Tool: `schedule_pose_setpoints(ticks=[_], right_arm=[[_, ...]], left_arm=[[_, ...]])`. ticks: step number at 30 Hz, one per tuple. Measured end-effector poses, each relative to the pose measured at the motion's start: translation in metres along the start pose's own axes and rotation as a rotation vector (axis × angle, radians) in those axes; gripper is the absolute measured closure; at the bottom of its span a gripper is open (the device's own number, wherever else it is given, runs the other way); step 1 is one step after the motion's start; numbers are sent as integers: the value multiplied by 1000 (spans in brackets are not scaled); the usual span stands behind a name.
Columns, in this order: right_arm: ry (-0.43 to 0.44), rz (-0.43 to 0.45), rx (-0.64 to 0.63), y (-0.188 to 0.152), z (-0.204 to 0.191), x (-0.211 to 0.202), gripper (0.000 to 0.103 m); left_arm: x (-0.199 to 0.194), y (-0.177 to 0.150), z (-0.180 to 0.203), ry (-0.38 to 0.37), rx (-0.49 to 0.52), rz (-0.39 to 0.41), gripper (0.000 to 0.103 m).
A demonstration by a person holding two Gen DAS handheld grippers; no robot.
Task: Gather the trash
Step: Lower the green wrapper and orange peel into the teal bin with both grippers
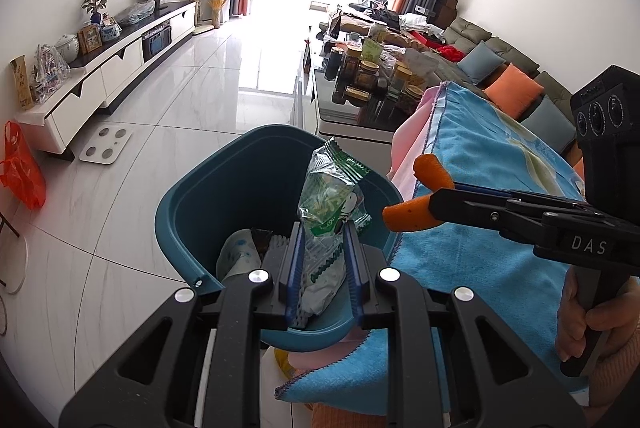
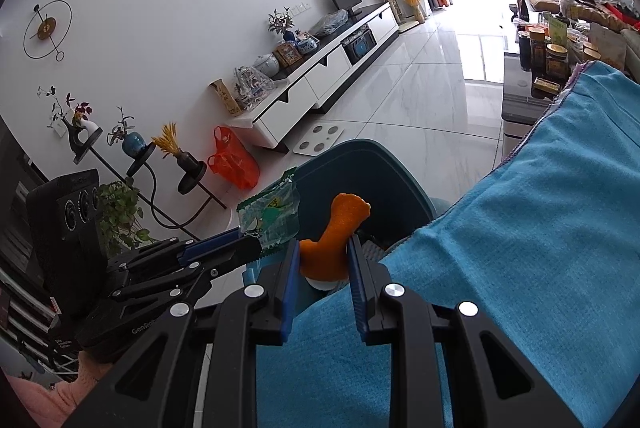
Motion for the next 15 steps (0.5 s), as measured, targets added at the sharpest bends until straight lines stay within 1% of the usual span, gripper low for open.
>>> schedule_pose_setpoints(ticks=[15], right_arm=[[-13,-26,4,5,-1,14,81]], left_arm=[[10,0,-4,13,-12,-18,82]])
Point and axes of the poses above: each gripper's, at about its wrist camera, not at the fingertips, and x roughly the way its jaws point, z to its right, y to its top, the point moved 1 cm from there along x, roughly the way its jaws point, and after that the axes turned 3 degrees about -x, right-handed, at the moved point
